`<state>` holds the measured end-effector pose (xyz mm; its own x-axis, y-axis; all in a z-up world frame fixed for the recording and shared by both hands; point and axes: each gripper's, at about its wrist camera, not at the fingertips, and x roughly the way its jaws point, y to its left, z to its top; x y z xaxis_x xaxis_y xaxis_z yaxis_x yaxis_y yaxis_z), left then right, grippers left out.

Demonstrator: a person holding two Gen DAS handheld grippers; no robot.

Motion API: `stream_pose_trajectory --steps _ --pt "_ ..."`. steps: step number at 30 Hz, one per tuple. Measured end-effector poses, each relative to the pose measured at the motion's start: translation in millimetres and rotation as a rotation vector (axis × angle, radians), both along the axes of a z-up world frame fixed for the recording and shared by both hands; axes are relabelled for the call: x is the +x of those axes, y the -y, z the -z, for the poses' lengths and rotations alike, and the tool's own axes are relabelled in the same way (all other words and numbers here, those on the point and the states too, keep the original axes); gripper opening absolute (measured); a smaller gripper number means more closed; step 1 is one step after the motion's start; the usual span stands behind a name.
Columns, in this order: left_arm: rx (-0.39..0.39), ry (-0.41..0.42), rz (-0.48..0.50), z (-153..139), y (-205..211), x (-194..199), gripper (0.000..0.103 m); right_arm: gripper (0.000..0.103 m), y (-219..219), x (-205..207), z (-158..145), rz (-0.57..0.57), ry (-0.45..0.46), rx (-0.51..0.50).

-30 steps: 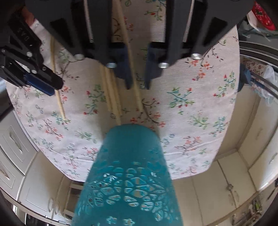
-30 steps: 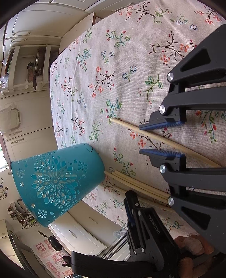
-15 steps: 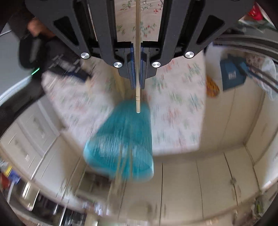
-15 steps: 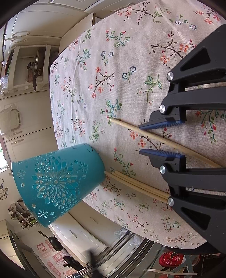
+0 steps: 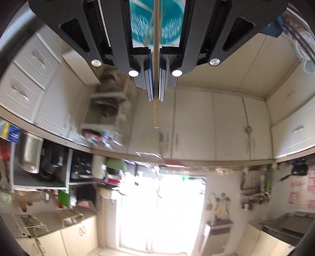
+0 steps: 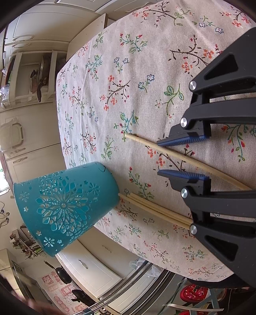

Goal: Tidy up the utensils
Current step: 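Lift the chopstick with the left tool and drop it into the basket, then close the right tool on the single chopstick on the tablecloth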

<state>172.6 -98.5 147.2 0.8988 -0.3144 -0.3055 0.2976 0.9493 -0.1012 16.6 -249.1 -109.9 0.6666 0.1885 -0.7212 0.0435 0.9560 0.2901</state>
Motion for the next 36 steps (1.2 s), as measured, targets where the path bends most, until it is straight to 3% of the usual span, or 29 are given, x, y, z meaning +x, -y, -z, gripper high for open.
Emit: stream_pose_trajectory --steps 5,9,16,17,18,19,21,25,27,33,36 --pt "0.0 -0.057 -0.067 47 21 36 0.005 0.025 0 0 0 0.0 0.0 0.001" --pt "0.003 -0.118 -0.087 83 12 49 0.005 0.025 0 0 0 0.0 0.0 0.001" --pt "0.072 -0.182 -0.069 114 -9 38 0.008 0.026 0 0 0 -0.004 0.0 -0.001" --pt "0.087 -0.192 -0.062 116 -13 34 0.01 0.027 0 0 0 -0.004 0.001 -0.001" --pt "0.101 -0.197 -0.059 117 -17 28 0.019 0.027 0 0 0 -0.004 0.0 -0.001" --pt "0.112 -0.194 -0.067 117 -22 21 0.034 0.027 0 0 0 -0.004 0.001 0.0" --pt "0.13 -0.174 -0.096 116 -34 4 0.056 0.027 0 0 0 -0.005 0.001 0.002" --pt "0.141 -0.159 -0.145 125 -65 -33 0.076 0.03 -2 1 0 -0.015 0.002 0.001" --pt "0.142 -0.198 -0.176 145 -83 -50 0.081 0.032 -4 1 -1 -0.019 0.002 -0.001" --pt "0.158 -0.411 -0.213 224 -111 -64 0.081 0.032 -7 2 -1 -0.02 -0.005 -0.022" --pt "0.146 -0.47 -0.218 245 -118 -67 0.081 0.032 -7 5 -1 -0.013 -0.012 -0.019"
